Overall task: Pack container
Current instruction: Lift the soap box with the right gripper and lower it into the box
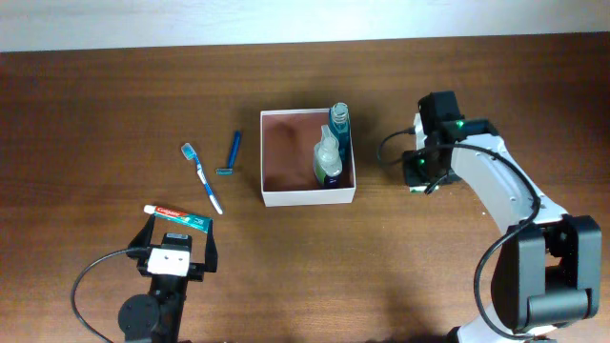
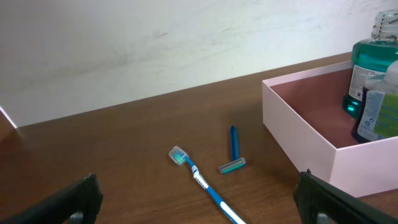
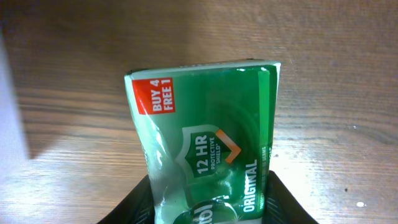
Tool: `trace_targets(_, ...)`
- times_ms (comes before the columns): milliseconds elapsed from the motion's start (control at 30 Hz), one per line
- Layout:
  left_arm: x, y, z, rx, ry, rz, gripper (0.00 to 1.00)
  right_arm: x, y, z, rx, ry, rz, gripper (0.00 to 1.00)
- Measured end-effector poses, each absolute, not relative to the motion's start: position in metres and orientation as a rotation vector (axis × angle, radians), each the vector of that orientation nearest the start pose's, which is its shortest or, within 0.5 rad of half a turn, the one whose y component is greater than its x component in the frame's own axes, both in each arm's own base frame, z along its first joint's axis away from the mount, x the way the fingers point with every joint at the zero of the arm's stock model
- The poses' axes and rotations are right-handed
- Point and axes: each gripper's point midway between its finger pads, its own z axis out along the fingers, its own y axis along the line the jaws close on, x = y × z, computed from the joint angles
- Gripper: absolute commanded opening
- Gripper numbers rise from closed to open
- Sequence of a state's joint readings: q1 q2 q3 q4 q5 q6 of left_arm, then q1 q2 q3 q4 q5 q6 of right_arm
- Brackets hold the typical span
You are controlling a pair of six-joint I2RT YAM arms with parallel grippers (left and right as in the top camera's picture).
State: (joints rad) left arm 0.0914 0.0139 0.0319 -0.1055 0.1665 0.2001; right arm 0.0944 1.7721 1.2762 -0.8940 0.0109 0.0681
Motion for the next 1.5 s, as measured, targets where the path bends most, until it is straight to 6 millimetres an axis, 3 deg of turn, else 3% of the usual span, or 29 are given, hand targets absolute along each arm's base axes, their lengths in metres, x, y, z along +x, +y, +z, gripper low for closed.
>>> trace_targets(333,0.244,-0.006,0.160,0.216,1.644,0.083,1.00,0.375,0.065,0.105,-0.131,2.910,0.100,0.36)
trace_targets(733,0.244,-0.006,0.160,0.216,1.644,0.083,1.00,0.394,0.115,0.178,-0.284,2.769,0.156,0.36)
trace_targets(1500,0.244,-0.006,0.160,0.216,1.644,0.083,0.99,0.397,0.198,0.256,-0.447,2.545,0.274,0.36)
